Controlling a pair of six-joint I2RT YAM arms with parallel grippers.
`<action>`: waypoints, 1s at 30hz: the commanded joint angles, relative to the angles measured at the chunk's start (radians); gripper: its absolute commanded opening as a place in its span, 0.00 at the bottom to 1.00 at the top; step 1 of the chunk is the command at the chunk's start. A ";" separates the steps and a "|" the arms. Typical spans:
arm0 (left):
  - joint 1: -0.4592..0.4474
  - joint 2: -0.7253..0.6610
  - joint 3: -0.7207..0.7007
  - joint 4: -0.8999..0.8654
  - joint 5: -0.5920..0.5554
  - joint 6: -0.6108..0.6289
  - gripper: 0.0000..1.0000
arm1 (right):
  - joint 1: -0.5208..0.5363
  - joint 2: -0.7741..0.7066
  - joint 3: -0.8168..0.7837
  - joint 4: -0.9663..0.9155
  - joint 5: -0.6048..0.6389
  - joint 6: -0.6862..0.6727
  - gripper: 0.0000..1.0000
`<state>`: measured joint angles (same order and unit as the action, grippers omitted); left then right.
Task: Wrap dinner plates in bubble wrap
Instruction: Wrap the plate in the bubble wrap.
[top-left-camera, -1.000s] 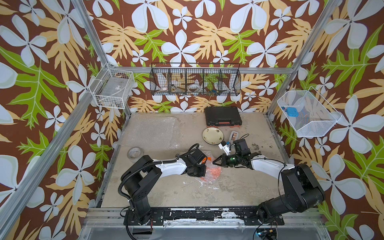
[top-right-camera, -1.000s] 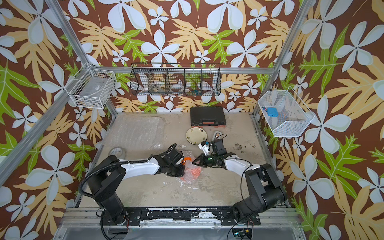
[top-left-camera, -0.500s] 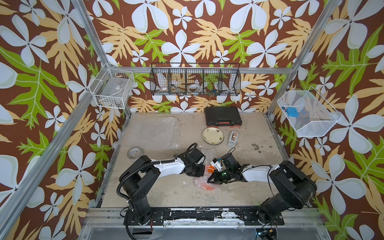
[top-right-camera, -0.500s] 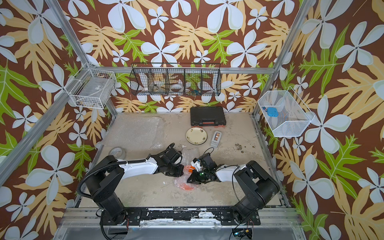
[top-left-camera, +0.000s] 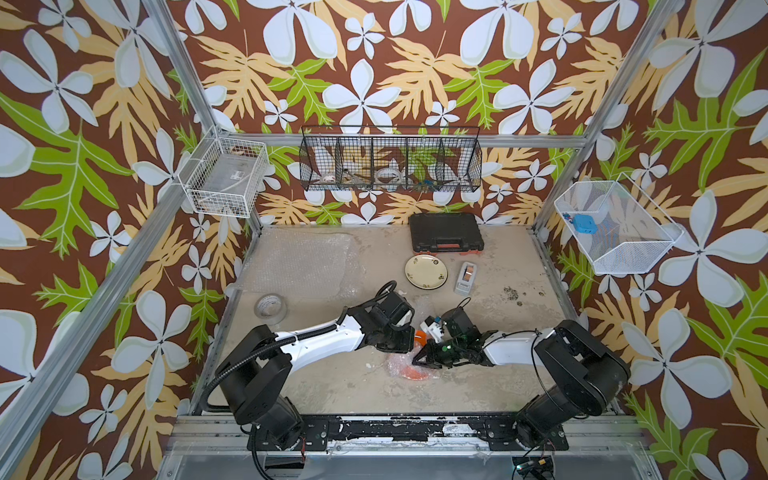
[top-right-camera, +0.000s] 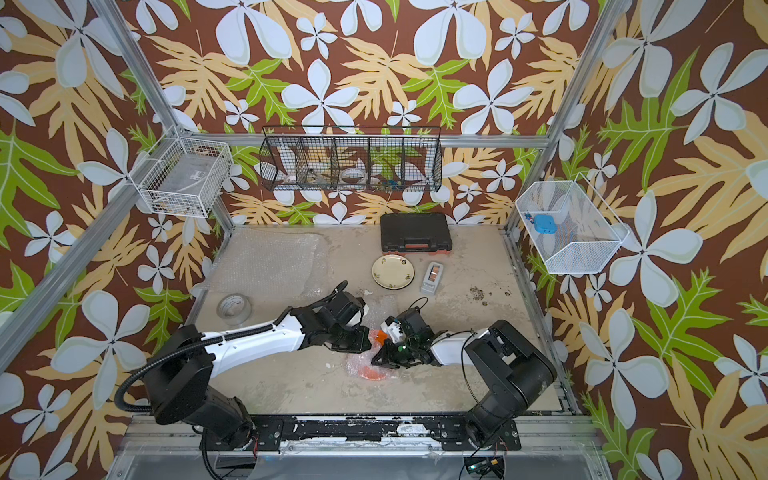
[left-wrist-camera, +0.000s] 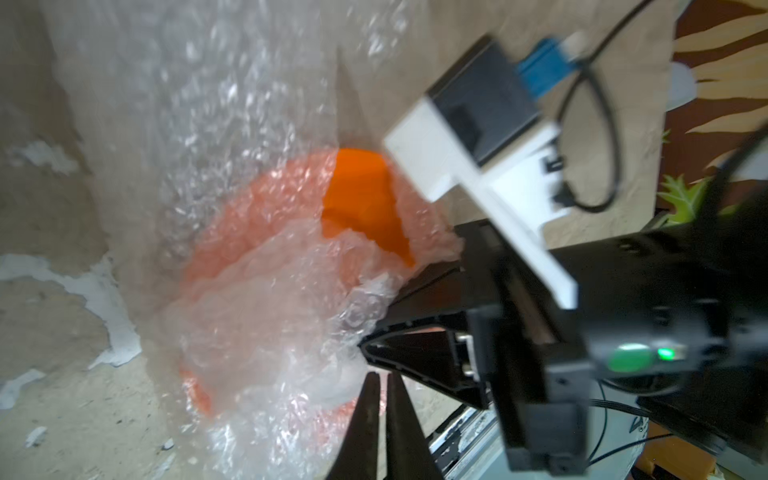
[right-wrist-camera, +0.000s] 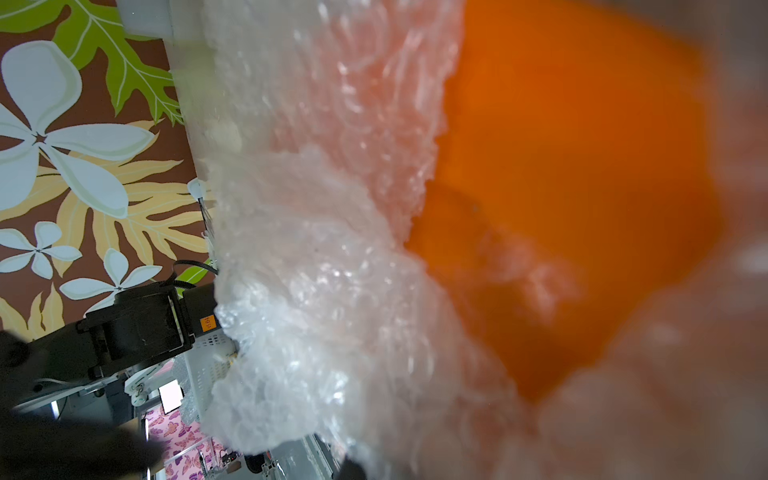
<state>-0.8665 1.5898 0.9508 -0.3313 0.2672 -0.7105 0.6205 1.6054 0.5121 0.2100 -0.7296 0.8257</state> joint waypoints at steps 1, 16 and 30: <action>-0.001 0.029 -0.048 0.068 0.031 -0.023 0.12 | 0.001 0.005 -0.014 -0.101 0.122 0.004 0.00; -0.001 0.192 -0.059 -0.039 -0.187 0.038 0.10 | -0.082 -0.221 0.092 -0.330 0.090 -0.111 0.38; -0.002 0.197 -0.059 -0.040 -0.166 0.060 0.09 | -0.546 -0.076 0.367 -0.449 -0.009 -0.355 0.58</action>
<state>-0.8696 1.7580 0.9115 -0.2012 0.2379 -0.6712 0.0959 1.4788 0.8455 -0.2398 -0.7116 0.5396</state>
